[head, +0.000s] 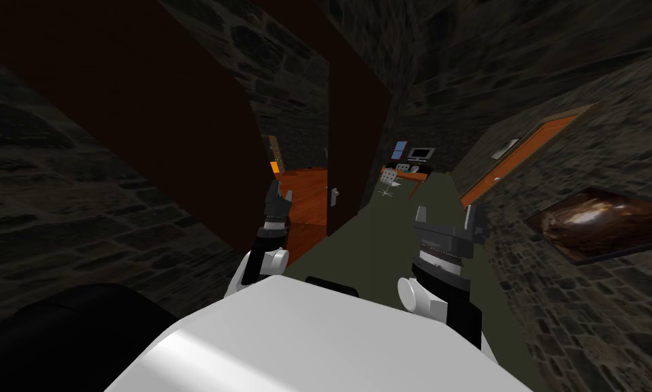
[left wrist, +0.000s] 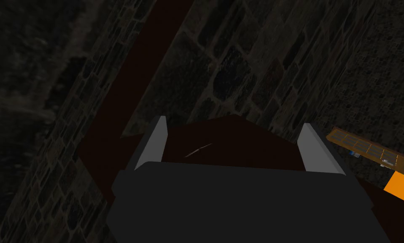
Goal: Push the door open
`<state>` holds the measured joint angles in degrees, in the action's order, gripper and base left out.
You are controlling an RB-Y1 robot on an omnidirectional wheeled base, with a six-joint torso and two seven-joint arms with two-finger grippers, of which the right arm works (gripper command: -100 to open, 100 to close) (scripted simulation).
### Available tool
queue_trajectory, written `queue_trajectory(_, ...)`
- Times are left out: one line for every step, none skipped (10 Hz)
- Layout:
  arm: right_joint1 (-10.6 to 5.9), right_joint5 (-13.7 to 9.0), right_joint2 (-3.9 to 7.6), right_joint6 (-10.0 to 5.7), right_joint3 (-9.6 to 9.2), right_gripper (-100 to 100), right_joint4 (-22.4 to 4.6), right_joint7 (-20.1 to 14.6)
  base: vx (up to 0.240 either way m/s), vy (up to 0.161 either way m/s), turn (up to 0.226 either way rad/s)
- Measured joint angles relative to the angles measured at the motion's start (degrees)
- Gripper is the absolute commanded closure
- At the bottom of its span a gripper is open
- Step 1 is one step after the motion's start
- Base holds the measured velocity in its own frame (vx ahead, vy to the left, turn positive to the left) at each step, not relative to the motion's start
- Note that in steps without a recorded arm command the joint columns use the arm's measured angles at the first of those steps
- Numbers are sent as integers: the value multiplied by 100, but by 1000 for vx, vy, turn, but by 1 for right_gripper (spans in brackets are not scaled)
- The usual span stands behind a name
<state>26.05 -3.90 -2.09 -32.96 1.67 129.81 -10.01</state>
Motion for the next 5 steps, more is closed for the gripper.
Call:
queue_trajectory(-70, 21, 11, -8, -61, -100, -141, 8, 72, -50, 65)
queue_trajectory(-161, 19, 45, -16, -87, -100, -309, -1, 83, -24, 42)
queue_trajectory(-235, 32, 57, -2, -137, -100, -429, -2, 96, -9, 52)
queue_trajectory(-345, 29, 89, 31, -159, -100, -572, -12, 95, -53, 59)
queue_trajectory(-448, 43, 103, 62, -216, -100, -698, -13, 64, -48, 26)
